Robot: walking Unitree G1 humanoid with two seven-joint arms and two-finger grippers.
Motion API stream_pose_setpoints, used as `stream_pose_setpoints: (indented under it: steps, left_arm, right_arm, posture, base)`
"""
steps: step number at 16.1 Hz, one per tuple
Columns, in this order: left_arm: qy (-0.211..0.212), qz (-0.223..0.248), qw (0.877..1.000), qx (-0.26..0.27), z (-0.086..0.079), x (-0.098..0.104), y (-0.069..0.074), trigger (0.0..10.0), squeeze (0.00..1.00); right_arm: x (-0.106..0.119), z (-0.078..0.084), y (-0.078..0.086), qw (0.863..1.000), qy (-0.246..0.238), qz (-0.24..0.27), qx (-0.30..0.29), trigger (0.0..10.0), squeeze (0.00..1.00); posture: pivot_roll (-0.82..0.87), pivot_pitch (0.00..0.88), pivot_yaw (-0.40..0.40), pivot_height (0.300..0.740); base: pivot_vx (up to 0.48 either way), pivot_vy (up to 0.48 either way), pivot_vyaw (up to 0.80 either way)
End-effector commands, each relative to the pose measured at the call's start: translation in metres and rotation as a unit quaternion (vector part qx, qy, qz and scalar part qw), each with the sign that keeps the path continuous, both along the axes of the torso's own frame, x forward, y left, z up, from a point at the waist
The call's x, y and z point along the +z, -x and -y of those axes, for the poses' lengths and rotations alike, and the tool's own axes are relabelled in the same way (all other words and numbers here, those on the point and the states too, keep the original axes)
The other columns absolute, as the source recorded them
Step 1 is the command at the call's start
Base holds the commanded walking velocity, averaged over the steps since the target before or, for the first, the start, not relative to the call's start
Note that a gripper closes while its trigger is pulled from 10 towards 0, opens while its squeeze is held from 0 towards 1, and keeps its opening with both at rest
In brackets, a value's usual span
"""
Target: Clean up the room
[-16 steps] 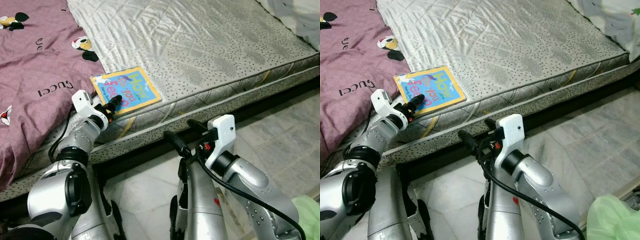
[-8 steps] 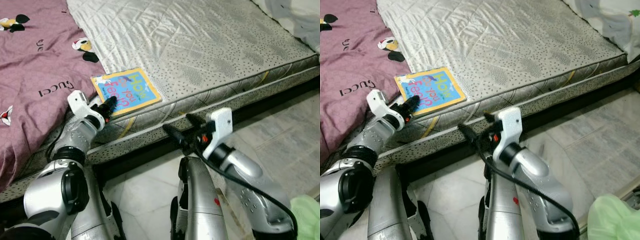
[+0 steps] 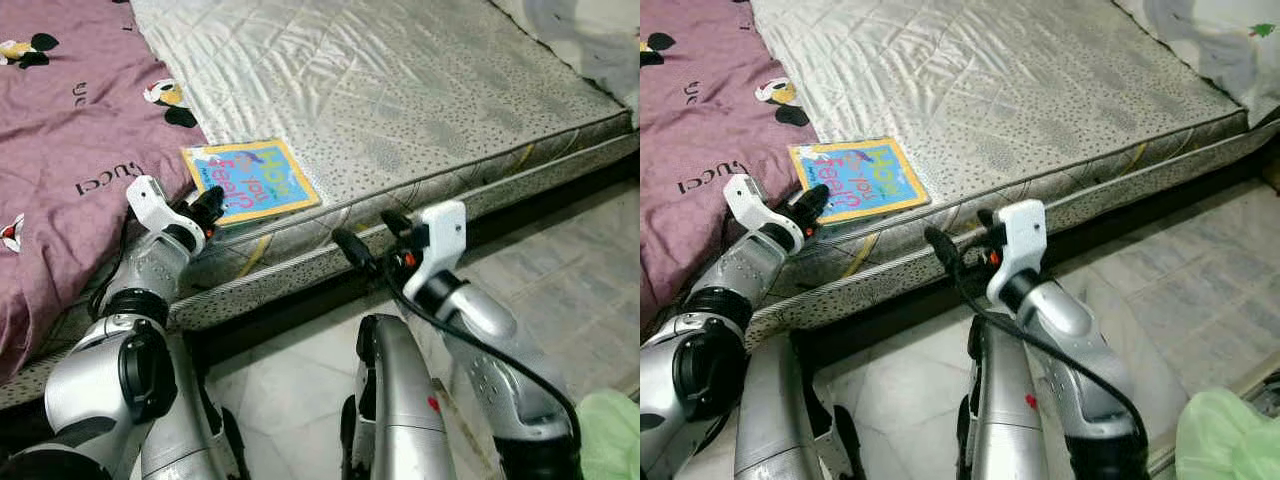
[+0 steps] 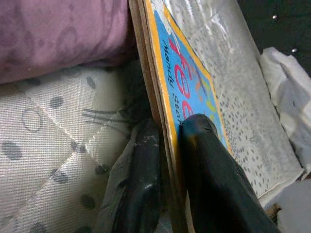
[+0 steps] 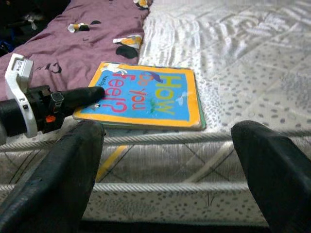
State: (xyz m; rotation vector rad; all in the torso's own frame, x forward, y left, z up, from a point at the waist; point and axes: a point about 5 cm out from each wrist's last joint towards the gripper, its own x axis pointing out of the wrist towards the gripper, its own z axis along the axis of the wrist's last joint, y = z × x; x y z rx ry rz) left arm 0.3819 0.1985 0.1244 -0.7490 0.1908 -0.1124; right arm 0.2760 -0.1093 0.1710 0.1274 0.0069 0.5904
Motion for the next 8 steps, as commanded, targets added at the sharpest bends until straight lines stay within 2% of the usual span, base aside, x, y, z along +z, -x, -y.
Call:
stream_pose_setpoints:
  steps: [1,3,4,5,6,7,8]
  left_arm:
    - [-0.002,0.000,1.000,0.008,-0.005,0.002,0.000,0.0,0.00]
    - [-0.009,0.018,1.000,0.015,-0.008,0.007,-0.002,0.0,0.00]
    - [-0.027,0.037,0.999,0.012,-0.009,0.013,-0.003,0.0,0.00]
    - [-0.106,0.107,0.988,-0.028,0.003,0.028,-0.005,0.0,0.00]
    - [-0.136,0.133,0.981,-0.036,0.009,0.033,-0.005,0.0,0.00]
    - [-0.173,0.194,0.966,-0.014,0.016,0.048,-0.004,0.0,0.00]
    - [-0.212,0.221,0.952,0.011,0.017,0.056,-0.003,0.0,0.00]
  right_arm:
    - [0.000,0.002,-0.002,1.000,0.003,0.005,-0.002,10.0,0.00]
    - [0.000,0.000,-0.007,1.000,0.004,0.010,-0.002,10.0,0.00]
    - [0.000,-0.001,-0.008,1.000,0.004,0.011,-0.002,10.0,0.00]
    - [-0.001,-0.003,-0.011,1.000,0.003,0.017,-0.009,10.0,0.00]
    - [-0.001,-0.003,-0.012,1.000,0.003,0.019,-0.015,10.0,0.00]
    - [-0.003,-0.002,-0.013,0.999,0.004,0.025,-0.032,10.0,0.00]
    - [-0.003,-0.002,-0.014,0.999,0.012,0.034,-0.041,10.0,0.00]
  posture:
    - [-0.13,0.077,-0.071,0.477]
    - [-0.11,0.069,-0.078,0.477]
    - [-0.11,0.067,-0.079,0.477]
    - [-0.10,0.060,-0.077,0.477]
    - [-0.09,0.055,-0.076,0.477]
    - [-0.09,0.044,-0.073,0.477]
    - [-0.08,0.038,-0.072,0.477]
  base:
    - [0.000,0.000,0.00]
    - [0.000,0.000,0.00]
    - [0.000,0.000,0.00]
    - [0.000,0.000,0.00]
    - [0.000,0.000,0.00]
    - [0.000,0.000,0.00]
    - [0.000,0.000,0.00]
